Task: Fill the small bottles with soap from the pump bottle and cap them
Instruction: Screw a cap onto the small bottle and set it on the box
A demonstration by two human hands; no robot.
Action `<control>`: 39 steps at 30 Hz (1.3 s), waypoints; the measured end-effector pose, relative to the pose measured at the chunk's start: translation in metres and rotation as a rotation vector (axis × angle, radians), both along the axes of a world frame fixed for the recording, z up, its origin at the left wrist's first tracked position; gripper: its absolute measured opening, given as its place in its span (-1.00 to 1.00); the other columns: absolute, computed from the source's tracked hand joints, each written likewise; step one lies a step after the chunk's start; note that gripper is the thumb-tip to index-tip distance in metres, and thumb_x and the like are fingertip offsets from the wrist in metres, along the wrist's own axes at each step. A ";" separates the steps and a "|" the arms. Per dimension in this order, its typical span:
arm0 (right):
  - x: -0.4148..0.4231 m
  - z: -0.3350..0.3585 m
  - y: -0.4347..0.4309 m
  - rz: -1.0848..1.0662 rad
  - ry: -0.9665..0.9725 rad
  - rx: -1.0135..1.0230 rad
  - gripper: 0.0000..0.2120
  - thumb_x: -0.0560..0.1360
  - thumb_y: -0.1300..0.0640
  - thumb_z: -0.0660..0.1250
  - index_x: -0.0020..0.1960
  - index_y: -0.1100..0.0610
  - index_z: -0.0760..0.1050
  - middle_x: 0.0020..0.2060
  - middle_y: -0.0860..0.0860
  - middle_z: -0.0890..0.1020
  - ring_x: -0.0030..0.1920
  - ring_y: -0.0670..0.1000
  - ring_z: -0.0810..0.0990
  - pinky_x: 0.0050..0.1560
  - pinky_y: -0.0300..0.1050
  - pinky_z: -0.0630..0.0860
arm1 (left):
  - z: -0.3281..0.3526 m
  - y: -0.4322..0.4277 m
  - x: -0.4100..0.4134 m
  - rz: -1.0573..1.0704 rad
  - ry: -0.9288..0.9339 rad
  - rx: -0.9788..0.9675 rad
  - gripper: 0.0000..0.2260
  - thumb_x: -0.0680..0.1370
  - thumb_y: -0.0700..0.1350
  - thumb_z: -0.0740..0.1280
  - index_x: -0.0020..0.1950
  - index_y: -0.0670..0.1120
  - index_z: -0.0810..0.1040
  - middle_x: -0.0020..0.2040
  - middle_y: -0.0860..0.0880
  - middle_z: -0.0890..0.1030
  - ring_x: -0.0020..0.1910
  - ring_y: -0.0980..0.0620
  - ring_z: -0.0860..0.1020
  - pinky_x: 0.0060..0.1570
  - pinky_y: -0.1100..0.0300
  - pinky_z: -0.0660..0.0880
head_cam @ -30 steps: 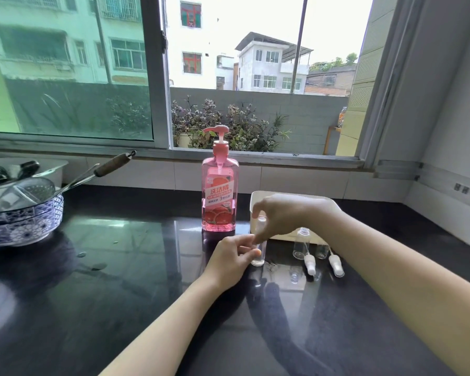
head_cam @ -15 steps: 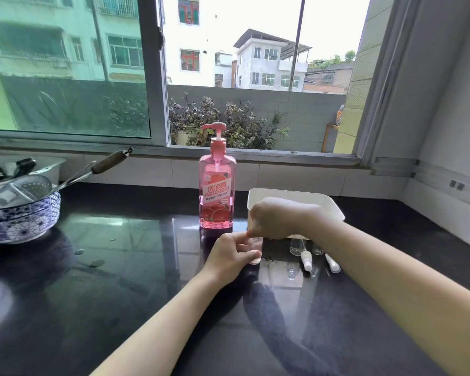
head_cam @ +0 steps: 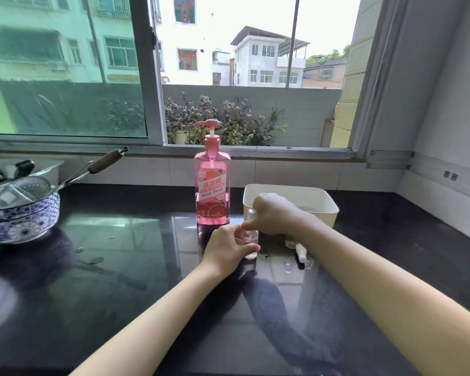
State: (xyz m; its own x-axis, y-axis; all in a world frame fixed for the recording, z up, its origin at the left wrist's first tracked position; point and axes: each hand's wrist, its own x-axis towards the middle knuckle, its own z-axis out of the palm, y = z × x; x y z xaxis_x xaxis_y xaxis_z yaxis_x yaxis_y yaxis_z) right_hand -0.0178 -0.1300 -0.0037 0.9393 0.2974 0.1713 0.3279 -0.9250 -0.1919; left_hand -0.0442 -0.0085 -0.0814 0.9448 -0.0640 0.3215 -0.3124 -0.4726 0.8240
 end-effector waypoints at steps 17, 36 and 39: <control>0.107 0.027 -0.021 -0.232 -0.042 0.350 -0.72 0.52 0.04 0.28 0.06 0.25 0.48 0.04 0.18 0.59 0.02 0.18 0.55 -0.05 -0.04 0.46 | -0.002 0.003 0.031 0.068 -0.092 0.056 -0.59 0.49 -0.12 0.35 0.33 -0.08 0.40 0.17 -0.07 0.58 0.09 0.07 0.55 0.15 0.19 0.51; 0.130 0.004 -0.008 -0.272 0.092 0.185 -0.66 0.50 -0.08 0.30 -0.25 0.18 0.37 -0.20 0.06 0.51 -0.16 0.11 0.50 -0.21 -0.14 0.38 | -0.009 0.000 0.033 0.116 -0.146 0.211 -0.59 0.49 -0.08 0.31 0.34 0.00 0.40 0.15 0.00 0.59 0.11 0.07 0.55 0.18 0.00 0.49; 0.119 0.014 -0.015 -0.251 0.041 0.167 -0.64 0.49 -0.09 0.31 -0.28 0.17 0.39 -0.18 0.06 0.51 -0.14 0.12 0.51 -0.16 -0.11 0.43 | -0.008 0.000 0.031 0.107 -0.150 0.210 -0.59 0.48 -0.08 0.31 0.33 0.00 0.41 0.15 0.00 0.60 0.11 0.07 0.56 0.17 0.01 0.50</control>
